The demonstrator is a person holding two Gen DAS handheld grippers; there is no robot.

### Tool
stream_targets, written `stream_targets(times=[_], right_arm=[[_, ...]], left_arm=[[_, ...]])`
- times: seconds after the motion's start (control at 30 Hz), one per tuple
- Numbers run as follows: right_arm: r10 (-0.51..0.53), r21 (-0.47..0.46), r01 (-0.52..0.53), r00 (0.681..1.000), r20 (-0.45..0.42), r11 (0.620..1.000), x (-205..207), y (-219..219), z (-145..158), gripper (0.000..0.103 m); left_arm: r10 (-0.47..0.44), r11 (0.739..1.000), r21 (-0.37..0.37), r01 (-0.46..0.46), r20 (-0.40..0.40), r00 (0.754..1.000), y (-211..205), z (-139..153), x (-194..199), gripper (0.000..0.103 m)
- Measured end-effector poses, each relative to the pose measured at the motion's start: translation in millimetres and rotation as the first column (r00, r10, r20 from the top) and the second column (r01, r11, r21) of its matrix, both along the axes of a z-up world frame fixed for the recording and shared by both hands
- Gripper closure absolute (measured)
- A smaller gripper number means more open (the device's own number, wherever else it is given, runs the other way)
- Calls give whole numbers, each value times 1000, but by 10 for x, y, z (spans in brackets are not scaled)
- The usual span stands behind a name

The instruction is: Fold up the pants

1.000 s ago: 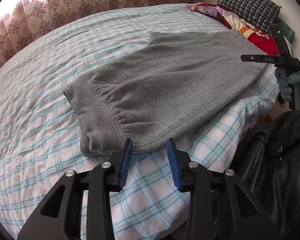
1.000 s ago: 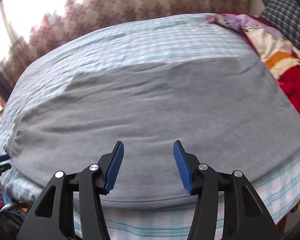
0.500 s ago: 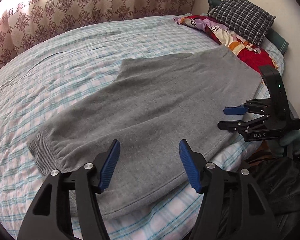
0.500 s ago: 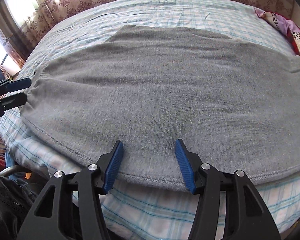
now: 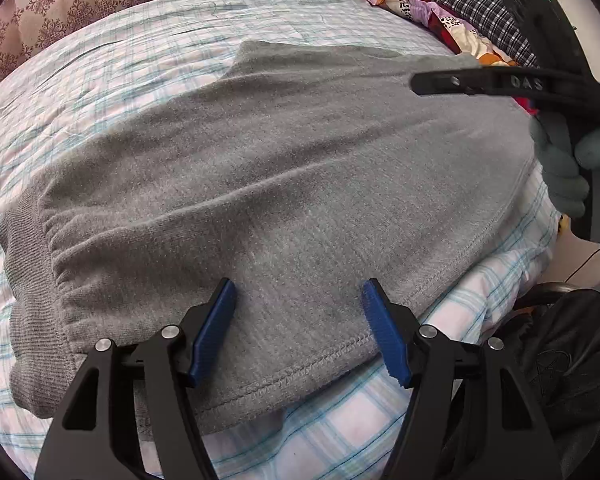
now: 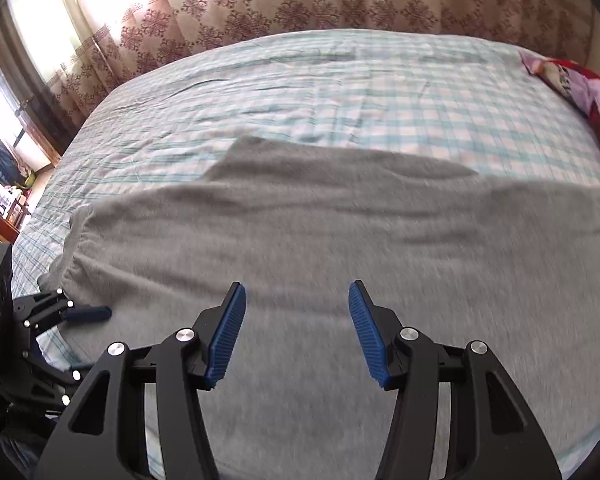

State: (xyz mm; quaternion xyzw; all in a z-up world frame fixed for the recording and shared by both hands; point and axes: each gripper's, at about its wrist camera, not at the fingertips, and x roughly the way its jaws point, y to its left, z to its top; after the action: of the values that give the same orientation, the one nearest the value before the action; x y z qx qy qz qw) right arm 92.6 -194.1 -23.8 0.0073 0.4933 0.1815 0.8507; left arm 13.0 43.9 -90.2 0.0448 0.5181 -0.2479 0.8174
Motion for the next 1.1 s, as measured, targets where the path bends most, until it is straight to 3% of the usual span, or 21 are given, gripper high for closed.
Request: stream_targets(times=[0.23,0.47,0.73,0.87,1.0,1.1], right_arm=[[55,-60,-57,998,-33,997,756,819,-278,49],[10,-137,-21,996,-83,990,1172,1024,-623,47],[-19,-157,5,996,-87,988,1333,1108,-639,43],[-16,-122,4,996,-92,993,1337,1065,-608,41],[-22,-48,20,999,-37,999,1203,833,-369,43],[-38,-30,39,999,20,999,1067,578,-145,42]], left_arm=[[-2,1000,-15,2,-2,1000,28,0,-22,35],[-8,1000,-11,9,9,1000,32,-6,-71,35],[-11,1000,1,11,25,1000,10,-6,-143,35],[-10,1000,14,10,31,999,-40,7,-192,35],[-9,1000,18,8,35,999,-70,17,-204,35],[1,1000,0,-1,-7,1000,-57,57,-131,35]])
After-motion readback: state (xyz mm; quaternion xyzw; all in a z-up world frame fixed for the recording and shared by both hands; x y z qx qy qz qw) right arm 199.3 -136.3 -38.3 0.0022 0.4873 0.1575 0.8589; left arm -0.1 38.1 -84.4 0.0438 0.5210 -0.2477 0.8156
